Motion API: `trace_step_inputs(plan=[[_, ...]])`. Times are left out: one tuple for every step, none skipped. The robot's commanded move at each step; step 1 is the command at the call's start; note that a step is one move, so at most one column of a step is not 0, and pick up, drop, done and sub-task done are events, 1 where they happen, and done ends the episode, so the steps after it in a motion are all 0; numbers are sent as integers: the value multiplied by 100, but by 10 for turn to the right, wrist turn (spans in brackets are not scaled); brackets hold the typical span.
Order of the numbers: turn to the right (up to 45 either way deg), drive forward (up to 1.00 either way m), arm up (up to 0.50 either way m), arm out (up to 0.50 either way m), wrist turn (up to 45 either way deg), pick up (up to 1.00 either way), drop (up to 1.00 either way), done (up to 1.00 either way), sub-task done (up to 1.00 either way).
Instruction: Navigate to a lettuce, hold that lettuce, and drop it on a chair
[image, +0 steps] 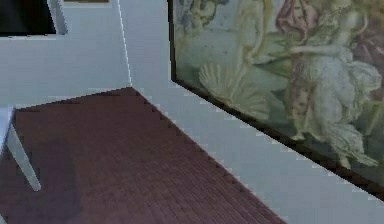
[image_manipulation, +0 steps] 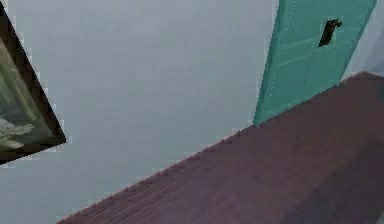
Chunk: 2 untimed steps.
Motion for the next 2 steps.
trace_step_inputs(plan=[[0, 85, 0, 0, 0, 0, 0, 0, 0], [-330, 0, 0, 0, 0, 0, 0, 0, 0]])
